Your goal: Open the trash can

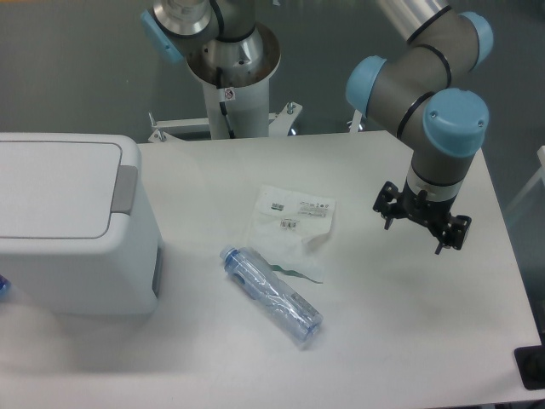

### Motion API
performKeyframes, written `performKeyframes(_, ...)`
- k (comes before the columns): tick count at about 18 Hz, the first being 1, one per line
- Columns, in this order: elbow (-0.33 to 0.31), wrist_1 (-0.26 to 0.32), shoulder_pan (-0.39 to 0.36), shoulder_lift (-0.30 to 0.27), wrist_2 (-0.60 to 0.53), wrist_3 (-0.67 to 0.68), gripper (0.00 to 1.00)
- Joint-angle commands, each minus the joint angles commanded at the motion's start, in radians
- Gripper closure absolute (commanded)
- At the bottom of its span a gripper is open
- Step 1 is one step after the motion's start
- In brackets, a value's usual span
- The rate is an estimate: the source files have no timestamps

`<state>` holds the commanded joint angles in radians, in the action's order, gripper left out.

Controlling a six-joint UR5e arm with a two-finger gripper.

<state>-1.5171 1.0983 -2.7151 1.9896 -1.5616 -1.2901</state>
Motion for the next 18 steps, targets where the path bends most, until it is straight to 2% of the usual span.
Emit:
performKeyframes(9,-0.003,0.012,0.012,-0.014,-0.005,0.032,0.00)
performKeyframes(12,-0.031,0.017,0.028,-0.044,-0.002,0.090,0.00)
performKeyframes(16,-0.031,0.017,0.078,-0.054,0.008,0.257,0.00)
performKeyframes(18,-0.029,0.018,0.110,-0.055,0.005,0.278,0.00)
